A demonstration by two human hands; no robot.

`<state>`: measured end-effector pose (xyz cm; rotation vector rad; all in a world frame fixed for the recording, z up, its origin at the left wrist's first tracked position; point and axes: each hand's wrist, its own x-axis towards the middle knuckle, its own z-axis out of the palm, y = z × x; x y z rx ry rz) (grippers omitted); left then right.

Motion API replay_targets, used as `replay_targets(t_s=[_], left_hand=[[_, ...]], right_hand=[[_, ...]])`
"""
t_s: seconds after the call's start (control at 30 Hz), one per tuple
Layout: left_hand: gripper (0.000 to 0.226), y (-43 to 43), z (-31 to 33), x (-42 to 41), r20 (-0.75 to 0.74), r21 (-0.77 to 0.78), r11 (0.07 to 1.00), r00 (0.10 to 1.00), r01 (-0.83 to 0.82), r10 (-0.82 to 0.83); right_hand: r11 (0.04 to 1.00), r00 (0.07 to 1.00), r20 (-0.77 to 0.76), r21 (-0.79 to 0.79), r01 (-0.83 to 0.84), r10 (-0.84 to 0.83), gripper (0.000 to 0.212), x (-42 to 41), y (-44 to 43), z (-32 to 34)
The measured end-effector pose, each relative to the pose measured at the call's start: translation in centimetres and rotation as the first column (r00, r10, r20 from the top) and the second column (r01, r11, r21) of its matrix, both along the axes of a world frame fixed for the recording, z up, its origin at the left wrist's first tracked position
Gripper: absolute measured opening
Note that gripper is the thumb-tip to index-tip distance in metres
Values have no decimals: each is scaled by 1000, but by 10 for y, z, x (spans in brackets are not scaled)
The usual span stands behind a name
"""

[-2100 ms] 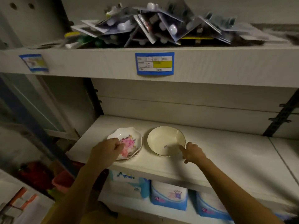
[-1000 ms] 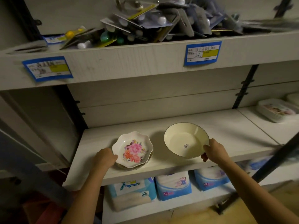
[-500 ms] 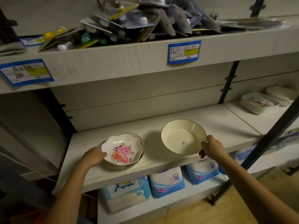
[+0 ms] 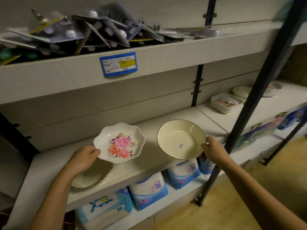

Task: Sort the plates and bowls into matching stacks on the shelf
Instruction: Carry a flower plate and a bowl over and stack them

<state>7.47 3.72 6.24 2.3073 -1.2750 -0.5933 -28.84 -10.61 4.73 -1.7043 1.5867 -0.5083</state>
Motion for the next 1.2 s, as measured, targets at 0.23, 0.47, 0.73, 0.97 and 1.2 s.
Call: replay_targets(t_s=[0.23, 0.47, 0.73, 0.97, 1.2], left_hand=[[28, -58, 11, -110, -41, -48, 981, 981, 187, -189], [35, -115, 5, -234, -110, -30, 952, 946, 304, -305], [29, -169, 3, -364, -114, -56, 932, 925, 358, -363], [29, -217, 15, -440, -126, -29, 909, 901, 415, -416], [31, -274, 12, -489, -106, -21, 921, 915, 389, -389]], right_hand=[[993, 994, -4, -53, 110, -110, 19, -114, -11, 7], [969, 972, 29, -81, 234, -232, 17, -247, -29, 10], [944, 948, 27, -84, 318, -317, 17, -365, -66, 5], [907, 910, 46, -75, 414, -412, 24, -437, -100, 3], [892, 895, 54, -66, 447, -444, 29, -487, -151, -3]])
